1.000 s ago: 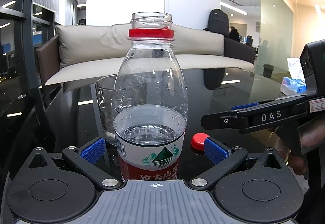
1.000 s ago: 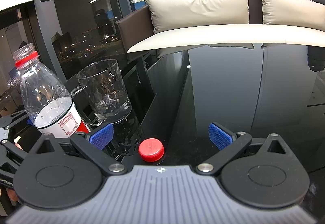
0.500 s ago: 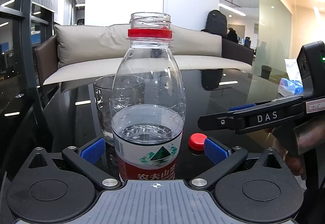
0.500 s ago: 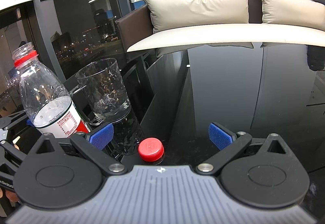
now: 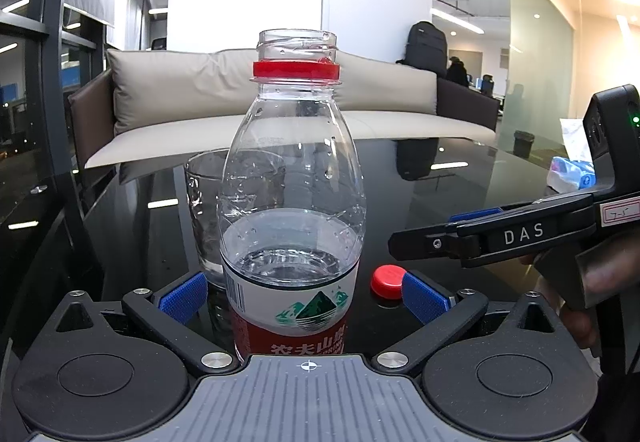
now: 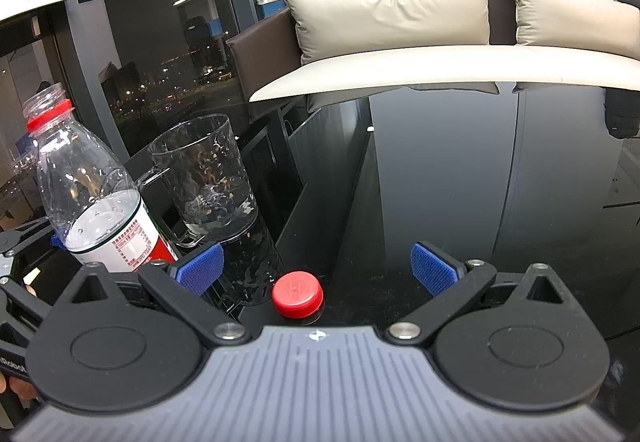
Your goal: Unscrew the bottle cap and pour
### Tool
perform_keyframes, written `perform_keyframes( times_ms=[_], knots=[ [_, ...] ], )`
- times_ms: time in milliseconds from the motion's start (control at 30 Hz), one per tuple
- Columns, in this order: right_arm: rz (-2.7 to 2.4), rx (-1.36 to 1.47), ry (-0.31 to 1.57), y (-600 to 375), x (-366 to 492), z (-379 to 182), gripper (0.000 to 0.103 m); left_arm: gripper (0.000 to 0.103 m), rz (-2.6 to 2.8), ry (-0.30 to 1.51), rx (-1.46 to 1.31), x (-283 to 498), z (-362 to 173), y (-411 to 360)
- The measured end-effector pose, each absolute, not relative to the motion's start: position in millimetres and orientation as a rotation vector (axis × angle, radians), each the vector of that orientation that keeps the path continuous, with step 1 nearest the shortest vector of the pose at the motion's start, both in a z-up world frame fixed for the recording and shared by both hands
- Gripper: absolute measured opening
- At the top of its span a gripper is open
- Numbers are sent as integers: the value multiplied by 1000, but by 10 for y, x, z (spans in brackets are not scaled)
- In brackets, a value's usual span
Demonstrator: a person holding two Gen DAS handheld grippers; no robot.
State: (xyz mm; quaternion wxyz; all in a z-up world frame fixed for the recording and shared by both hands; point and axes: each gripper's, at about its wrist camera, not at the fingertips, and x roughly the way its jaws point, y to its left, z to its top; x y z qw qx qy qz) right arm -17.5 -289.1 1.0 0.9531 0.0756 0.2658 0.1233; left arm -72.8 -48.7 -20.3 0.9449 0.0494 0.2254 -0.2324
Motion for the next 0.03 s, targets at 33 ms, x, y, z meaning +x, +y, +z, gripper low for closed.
perform_keyframes(
  times_ms=[33],
  knots=[
    [251,153,540,-2890,-174,9,102,102,-476,460,102,-728,-203,-487]
  ],
)
